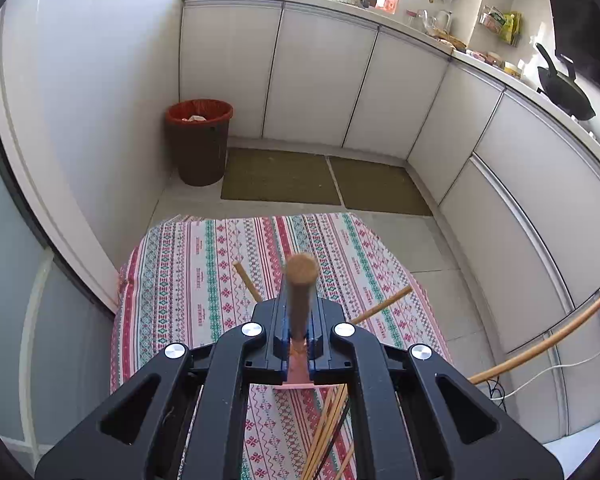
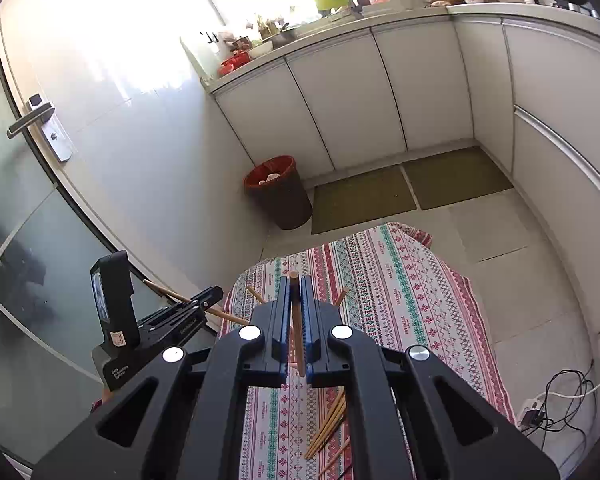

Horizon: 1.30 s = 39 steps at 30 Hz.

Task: Organize utensils
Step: 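Lower the chopsticks into the pink basket with both tools and release, then move both tools back over the chopstick pile beside the basket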

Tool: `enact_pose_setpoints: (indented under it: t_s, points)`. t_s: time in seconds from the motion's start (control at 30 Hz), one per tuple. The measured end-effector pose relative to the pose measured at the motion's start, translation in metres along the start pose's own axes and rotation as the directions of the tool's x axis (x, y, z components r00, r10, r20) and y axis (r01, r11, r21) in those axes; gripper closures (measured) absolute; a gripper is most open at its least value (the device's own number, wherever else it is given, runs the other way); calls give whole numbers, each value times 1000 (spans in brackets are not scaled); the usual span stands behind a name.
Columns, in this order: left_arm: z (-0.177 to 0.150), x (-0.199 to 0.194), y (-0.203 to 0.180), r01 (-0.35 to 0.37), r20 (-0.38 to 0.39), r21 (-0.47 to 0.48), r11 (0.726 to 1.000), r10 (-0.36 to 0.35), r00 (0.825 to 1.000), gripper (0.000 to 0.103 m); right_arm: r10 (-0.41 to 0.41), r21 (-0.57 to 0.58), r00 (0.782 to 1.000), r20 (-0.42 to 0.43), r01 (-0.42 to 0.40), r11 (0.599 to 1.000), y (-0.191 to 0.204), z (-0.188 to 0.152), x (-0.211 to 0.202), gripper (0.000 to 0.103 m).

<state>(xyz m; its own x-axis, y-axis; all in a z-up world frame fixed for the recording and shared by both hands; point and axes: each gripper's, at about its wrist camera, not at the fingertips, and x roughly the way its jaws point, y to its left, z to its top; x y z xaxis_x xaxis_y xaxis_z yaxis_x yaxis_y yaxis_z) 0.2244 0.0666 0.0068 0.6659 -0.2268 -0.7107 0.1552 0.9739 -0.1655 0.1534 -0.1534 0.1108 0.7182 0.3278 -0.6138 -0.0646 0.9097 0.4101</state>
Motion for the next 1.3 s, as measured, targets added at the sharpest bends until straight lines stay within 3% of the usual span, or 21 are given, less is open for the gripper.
enact_pose_setpoints:
  t_s: [0.27,0.33,0.37,0.4,0.47,0.53,0.63,0.73,0.87,1.1,1.3]
  points:
    - [-27,39,-2,-74,-12,25,997,75,997,97,-36,-21,999,-21,35,999,8,-9,39,98]
    - [-34,52,1,-53,-24,8,999,54,998,96,-34,-17,999,-27,34,999,8,-9,49,98]
    - [-36,58,4,-35,-43,-2,999,35,998,93,-36,-18,999,-26,35,999,9,-9,53,98]
    - [-39,61,8,-10,-57,-24,1000,9,998,81,-42,-19,999,-26,42,999,9,-9,57,98]
    - [-44,56,18,38,-33,-62,997,-40,999,73,-56,-23,998,-28,55,998,10,-9,67,98]
    - [-44,42,29,37,17,-111,993,-35,999,70,-65,-25,997,-39,64,998,10,-9,75,98]
    - [-47,12,54,110,109,-234,966,-87,990,64,-82,-24,995,-53,81,996,11,-11,87,98]
    - [-56,-13,74,125,190,-315,941,-67,980,58,-98,-31,993,-66,96,995,13,-14,100,98]
    - [-64,-29,86,74,211,-321,944,-4,977,57,-130,-60,989,-71,126,990,21,-20,119,98]
    - [-70,-34,101,57,207,-333,941,14,978,56,-143,-64,986,-83,138,988,27,-33,146,97]
    - [-72,-40,93,47,217,-295,954,19,976,50,-127,-61,990,-62,123,991,32,-41,131,91]
